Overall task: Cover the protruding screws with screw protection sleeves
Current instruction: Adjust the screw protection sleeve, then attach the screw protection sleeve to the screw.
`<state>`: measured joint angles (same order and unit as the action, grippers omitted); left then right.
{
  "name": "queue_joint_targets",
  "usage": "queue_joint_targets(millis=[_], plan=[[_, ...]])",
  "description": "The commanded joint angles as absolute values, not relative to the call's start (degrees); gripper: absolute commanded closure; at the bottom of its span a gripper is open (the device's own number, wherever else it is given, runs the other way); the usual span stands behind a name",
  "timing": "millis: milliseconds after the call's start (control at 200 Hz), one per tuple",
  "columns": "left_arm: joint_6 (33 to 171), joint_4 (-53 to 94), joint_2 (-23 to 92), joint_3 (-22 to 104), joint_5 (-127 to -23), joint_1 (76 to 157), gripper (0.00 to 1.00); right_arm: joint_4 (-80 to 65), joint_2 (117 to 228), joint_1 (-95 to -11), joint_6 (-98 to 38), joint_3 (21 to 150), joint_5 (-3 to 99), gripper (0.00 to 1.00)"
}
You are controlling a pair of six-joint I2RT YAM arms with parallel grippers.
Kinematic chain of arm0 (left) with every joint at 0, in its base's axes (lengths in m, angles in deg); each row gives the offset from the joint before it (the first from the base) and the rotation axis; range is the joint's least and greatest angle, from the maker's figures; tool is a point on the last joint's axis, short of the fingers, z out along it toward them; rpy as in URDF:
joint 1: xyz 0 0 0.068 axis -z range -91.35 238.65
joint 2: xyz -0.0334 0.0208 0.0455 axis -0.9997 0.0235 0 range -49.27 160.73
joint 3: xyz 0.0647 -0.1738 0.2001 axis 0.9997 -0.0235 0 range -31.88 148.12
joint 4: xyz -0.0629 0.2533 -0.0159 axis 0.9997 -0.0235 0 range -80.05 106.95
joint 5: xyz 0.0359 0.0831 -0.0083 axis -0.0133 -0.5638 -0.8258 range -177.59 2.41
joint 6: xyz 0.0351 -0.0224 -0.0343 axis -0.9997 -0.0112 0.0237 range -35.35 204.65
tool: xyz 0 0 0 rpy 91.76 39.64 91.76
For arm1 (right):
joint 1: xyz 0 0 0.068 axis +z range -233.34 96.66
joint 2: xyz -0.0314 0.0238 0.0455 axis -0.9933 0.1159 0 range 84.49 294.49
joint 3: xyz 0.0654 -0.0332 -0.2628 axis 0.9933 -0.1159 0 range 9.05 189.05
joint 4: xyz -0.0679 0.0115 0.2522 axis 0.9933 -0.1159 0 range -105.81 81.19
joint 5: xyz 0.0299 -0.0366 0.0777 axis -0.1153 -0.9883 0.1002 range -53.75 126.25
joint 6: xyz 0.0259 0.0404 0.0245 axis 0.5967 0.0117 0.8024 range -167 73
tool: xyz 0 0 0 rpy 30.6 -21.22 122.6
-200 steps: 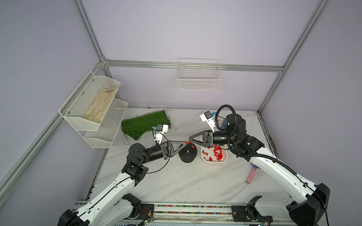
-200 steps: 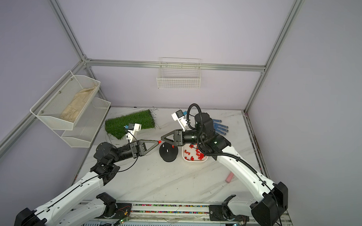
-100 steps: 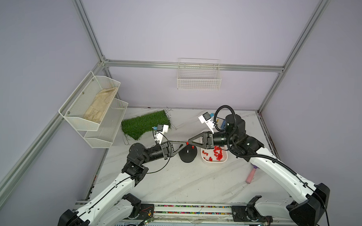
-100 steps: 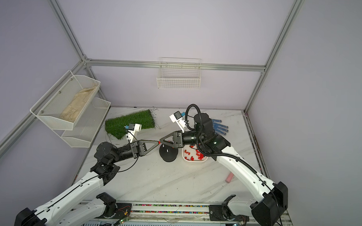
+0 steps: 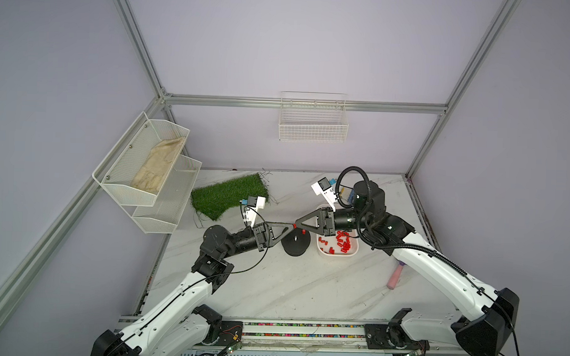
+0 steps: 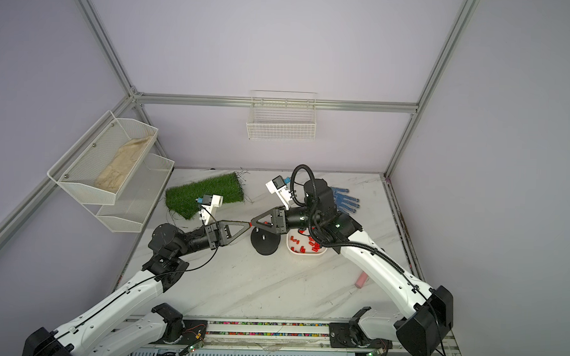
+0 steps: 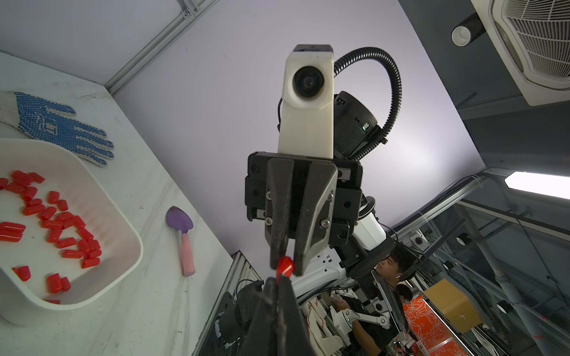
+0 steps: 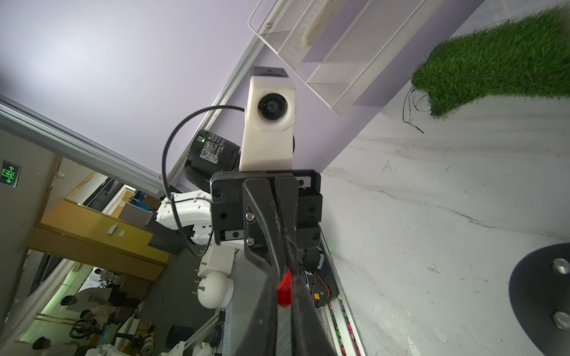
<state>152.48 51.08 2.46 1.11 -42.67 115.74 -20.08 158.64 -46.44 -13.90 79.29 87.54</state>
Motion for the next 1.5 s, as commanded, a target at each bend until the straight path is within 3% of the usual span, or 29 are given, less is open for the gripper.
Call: queue_joint_targets(millis=[0, 150, 245, 380, 855, 1035, 1110, 1495], plan=[[150.6, 51.1, 1.6, 4.1, -42.6, 115.9, 1.00, -21.9, 158.7, -46.1, -16.2, 80.8, 86.0, 0.88], [150.6, 51.0, 1.2, 3.8, -42.9, 115.9, 1.00, -24.1, 158.5, -46.1, -17.9, 81.3, 84.1, 0.90], [150.7, 50.7, 0.5, 3.6, -43.7, 115.9, 0.81, -25.3, 158.4, -46.1, -18.8, 81.6, 82.6, 0.92], [150.5, 49.7, -0.8, 3.1, -44.7, 115.7, 0.71, -27.3, 158.3, -46.1, -20.1, 81.9, 80.1, 0.93], [147.3, 34.2, -9.0, -0.8, -53.2, 111.5, 0.70, -37.5, 163.4, -43.5, -28.9, 82.5, 62.8, 0.94], [146.4, 29.5, -9.4, -1.3, -54.6, 111.3, 0.70, -33.3, 167.8, -41.2, -29.3, 79.6, 58.0, 0.94], [145.4, 25.1, -9.1, -0.9, -55.5, 111.2, 0.64, -32.5, 169.6, -40.7, -29.8, 78.8, 55.9, 0.94], [144.5, 20.1, -9.0, -1.5, -57.3, 110.9, 0.64, -28.7, 173.7, -40.1, -30.9, 75.8, 50.6, 0.95]])
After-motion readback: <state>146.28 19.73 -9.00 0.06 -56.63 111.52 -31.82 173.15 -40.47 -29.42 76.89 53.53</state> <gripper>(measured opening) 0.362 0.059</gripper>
